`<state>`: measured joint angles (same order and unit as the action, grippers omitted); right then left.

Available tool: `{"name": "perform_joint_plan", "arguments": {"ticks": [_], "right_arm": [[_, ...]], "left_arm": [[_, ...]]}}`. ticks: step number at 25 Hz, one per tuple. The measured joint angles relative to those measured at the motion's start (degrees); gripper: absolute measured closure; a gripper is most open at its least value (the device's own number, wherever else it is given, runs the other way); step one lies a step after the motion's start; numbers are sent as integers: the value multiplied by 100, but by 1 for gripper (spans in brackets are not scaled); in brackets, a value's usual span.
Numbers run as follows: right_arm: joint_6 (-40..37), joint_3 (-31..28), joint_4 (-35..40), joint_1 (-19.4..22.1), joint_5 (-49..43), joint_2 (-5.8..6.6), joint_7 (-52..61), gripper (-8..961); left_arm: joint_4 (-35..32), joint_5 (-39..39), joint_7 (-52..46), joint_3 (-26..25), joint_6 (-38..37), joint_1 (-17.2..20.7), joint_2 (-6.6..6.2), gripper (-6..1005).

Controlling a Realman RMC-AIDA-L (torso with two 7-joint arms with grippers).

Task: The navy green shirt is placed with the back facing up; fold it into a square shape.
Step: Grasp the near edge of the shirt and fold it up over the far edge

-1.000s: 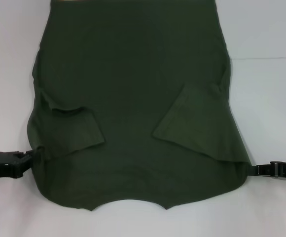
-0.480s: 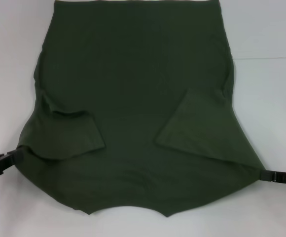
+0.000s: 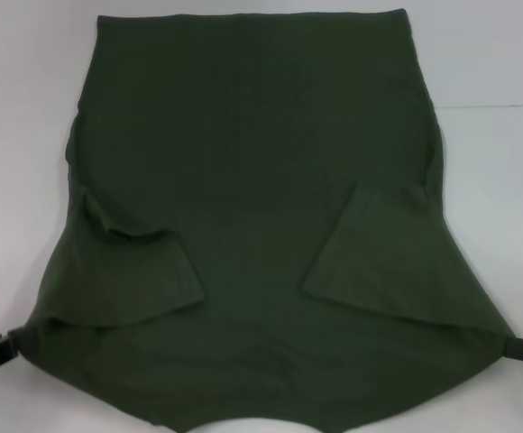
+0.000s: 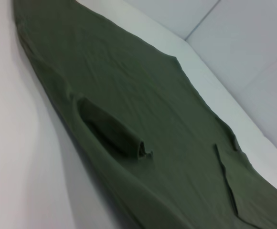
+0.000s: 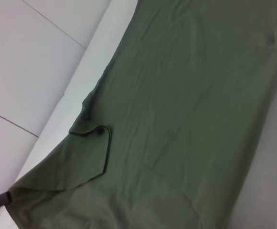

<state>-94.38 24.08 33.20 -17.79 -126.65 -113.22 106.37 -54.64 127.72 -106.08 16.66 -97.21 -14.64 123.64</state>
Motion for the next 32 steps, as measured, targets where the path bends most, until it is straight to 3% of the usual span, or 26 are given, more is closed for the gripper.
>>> {"name": "perform_joint_plan", "arguments": {"ticks": [12, 21, 27, 32], "right_arm": [[-524, -242, 99, 456, -6, 29, -300, 923], [-794, -628, 100, 697, -39, 91, -470, 923], [-673, -977, 92, 415, -2, 59, -486, 924], [-607, -1319, 43, -58, 1, 95, -488, 924]], "left_arm": [[60, 157, 182, -208, -873, 365, 53, 943], [241, 381, 329, -326, -1118, 500, 79, 942], [396, 312, 341, -460, -1038, 164, 0, 943], [622, 292, 241, -525, -807, -398, -218, 942]]}}
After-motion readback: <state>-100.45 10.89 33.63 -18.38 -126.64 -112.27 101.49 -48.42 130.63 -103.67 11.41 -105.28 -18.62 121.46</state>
